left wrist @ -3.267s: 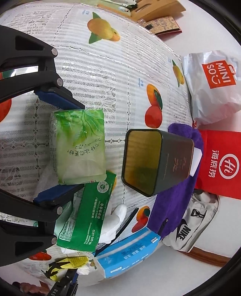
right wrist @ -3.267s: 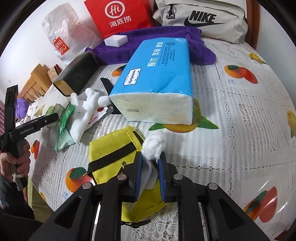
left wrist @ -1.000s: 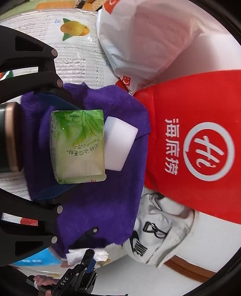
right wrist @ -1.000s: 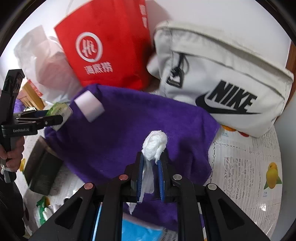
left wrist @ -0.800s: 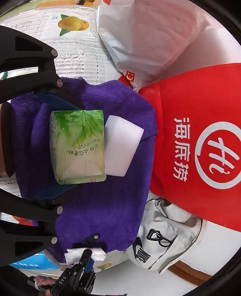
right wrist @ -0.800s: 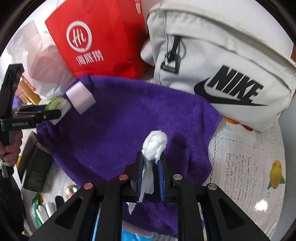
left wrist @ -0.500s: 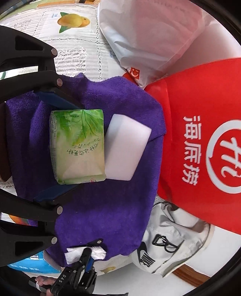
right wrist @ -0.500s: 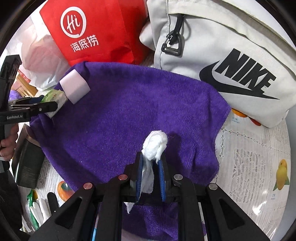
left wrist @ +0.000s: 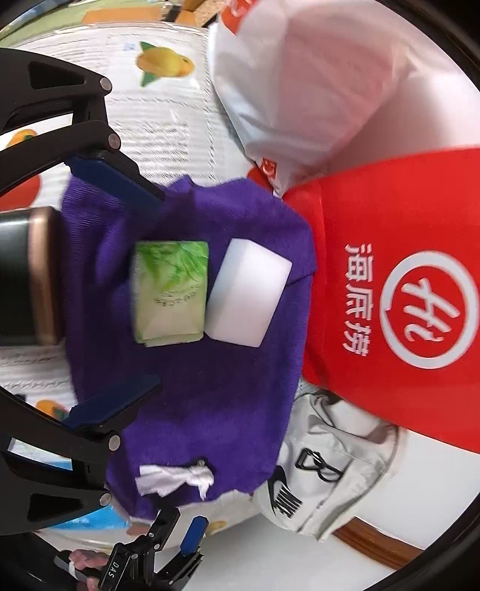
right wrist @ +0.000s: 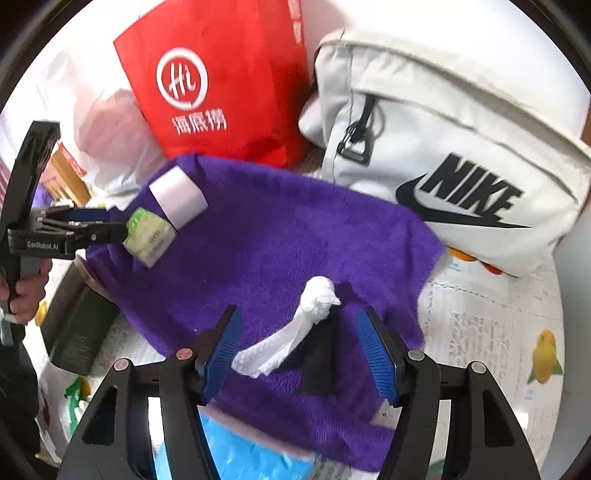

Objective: Organize soft objects
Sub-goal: 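Withdraw both tools from the purple towel toward the remaining items, then grasp the green strip packet with the left tool while the right tool grasps the yellow adidas pouch, then carry the green strip packet and yellow pouch over the purple towel with both tools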

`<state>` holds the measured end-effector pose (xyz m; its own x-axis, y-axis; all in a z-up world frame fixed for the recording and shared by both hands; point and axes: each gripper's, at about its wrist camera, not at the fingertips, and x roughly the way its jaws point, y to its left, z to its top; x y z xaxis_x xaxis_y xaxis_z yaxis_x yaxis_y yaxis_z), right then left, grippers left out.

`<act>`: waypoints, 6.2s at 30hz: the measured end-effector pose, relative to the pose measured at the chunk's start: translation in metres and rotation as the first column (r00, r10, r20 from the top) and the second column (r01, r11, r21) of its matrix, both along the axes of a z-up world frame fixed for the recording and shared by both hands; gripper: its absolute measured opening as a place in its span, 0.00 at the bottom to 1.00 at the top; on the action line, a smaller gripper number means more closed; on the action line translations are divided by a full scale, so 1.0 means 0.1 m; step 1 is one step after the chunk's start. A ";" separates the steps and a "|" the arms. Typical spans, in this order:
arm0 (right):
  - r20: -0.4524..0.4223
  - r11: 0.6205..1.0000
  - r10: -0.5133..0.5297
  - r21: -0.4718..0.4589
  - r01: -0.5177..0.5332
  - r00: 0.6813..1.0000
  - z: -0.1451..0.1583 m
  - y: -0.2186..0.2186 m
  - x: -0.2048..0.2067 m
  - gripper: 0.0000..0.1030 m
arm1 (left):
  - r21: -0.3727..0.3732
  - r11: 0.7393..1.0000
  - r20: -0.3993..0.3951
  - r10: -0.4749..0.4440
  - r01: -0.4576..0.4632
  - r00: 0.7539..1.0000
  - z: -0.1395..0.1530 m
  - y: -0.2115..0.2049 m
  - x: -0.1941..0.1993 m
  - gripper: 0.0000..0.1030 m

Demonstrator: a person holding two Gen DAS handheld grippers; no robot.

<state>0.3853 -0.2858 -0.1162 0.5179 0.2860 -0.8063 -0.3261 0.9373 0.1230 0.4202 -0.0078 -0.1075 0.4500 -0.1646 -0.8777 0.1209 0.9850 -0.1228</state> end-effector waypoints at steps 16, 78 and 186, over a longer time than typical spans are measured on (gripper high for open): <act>0.064 0.996 -0.046 0.081 0.041 0.997 0.35 -0.15 -1.41 0.62 | -0.078 0.997 0.135 0.022 -0.012 0.991 0.56 0.15 -1.52 0.88; 0.028 0.992 0.111 -0.065 -0.109 0.993 -0.77 0.36 -2.85 0.78 | -0.089 0.991 -0.023 0.099 -0.101 0.995 -0.56 0.29 -2.56 0.88; 0.010 1.000 0.023 -0.001 -0.023 1.000 0.02 0.37 0.26 0.65 | -0.136 0.991 0.123 0.002 0.015 0.992 0.28 0.22 -0.31 0.22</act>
